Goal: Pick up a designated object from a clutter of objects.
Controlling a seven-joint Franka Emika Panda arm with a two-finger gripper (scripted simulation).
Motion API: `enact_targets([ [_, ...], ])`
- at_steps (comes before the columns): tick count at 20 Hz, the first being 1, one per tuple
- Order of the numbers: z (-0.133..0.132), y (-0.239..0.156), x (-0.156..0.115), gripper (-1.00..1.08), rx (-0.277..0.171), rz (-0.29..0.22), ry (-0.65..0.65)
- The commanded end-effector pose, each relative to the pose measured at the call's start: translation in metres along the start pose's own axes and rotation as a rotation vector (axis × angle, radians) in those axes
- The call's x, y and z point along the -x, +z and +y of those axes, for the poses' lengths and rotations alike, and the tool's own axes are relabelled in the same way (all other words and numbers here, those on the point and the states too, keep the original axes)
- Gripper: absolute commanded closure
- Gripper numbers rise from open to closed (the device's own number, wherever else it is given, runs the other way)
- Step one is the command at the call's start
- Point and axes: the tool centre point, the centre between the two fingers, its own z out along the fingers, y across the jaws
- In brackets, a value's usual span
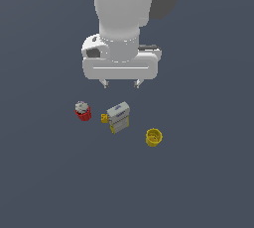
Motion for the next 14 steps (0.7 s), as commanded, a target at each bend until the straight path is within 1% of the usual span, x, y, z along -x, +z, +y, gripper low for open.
enact_targets([
  [1,0.0000,0.0000,0.0000,-0.92,0.000,0.000,0.000],
  [9,0.0072,0.0013,0.0041,-0.92,-0.025,-0.002,0.017],
  [14,0.0074,0.0013,0.0042,-0.92,-0.026,-0.002,0.018],
])
